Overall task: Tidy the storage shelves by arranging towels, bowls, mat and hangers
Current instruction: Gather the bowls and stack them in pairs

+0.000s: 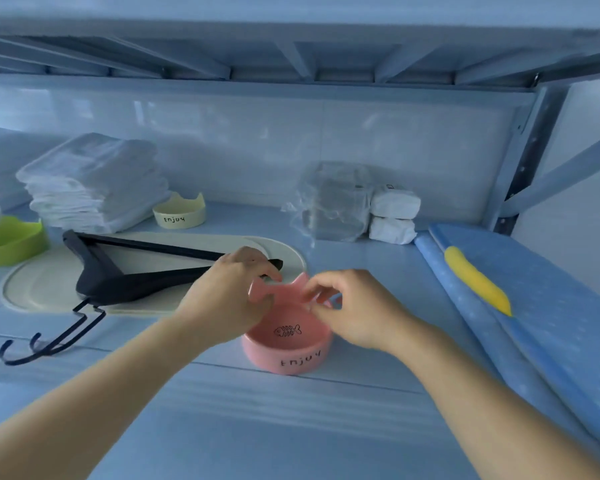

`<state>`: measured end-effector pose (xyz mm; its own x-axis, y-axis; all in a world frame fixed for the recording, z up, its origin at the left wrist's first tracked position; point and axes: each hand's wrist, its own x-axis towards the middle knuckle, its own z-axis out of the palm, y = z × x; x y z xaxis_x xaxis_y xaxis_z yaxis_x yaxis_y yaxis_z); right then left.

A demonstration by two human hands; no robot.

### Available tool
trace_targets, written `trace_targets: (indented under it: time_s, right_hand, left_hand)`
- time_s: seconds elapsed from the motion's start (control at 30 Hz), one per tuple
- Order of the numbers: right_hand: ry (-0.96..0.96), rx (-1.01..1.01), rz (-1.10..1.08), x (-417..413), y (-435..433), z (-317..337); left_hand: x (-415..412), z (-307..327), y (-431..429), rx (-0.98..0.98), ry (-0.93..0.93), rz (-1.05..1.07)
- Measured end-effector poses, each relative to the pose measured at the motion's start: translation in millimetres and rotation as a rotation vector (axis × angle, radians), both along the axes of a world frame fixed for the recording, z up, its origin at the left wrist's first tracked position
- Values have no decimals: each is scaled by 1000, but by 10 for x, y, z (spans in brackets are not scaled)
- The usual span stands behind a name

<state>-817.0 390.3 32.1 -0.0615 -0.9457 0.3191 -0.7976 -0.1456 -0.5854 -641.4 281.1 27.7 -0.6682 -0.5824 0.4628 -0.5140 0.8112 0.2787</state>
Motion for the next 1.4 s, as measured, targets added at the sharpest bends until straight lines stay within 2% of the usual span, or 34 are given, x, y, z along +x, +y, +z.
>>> trace_targets:
  time_s: [0.1, 0.2, 0.3, 0.47, 0.6, 0.8, 1.0, 1.1, 1.2, 1.3, 1.4]
  right_hand:
    - [-25, 43, 48, 130, 220, -163]
    - [-16, 51, 44, 172, 340, -303]
    - [12, 3, 0, 187, 372, -403]
    - [-7, -85, -11, 208, 366, -509]
    - [92, -110, -53, 157, 323, -494]
    - [166, -99, -199, -55, 259, -468]
    - [193, 39, -426, -410, 60, -336]
    - [222, 152, -548, -592, -135, -234]
    - [165, 221, -622, -806, -356, -155]
    - [144, 217, -658, -1018, -520, -164]
    - [163, 128, -720, -1188, -594, -275]
  left_hand:
    - [70, -186, 279, -55, 12, -28]
    - [185, -335, 446, -18, 30, -94]
    - [287, -454, 523, -43, -30, -155]
    - [300, -496, 512, -84, -24, -171]
    - [191, -439, 443, -93, -79, -215]
    - [-214, -382, 235, -86, -156, -257]
    - [-843, -329, -115, -127, -160, -311]
    - [-1186, -331, -289, -109, -112, -323]
    - [-1561, -339, -420, -63, -77, -281]
    - [-1895, -410, -522, 31, -6, -280]
    - [-2092, -509, -621, 145, 114, -295]
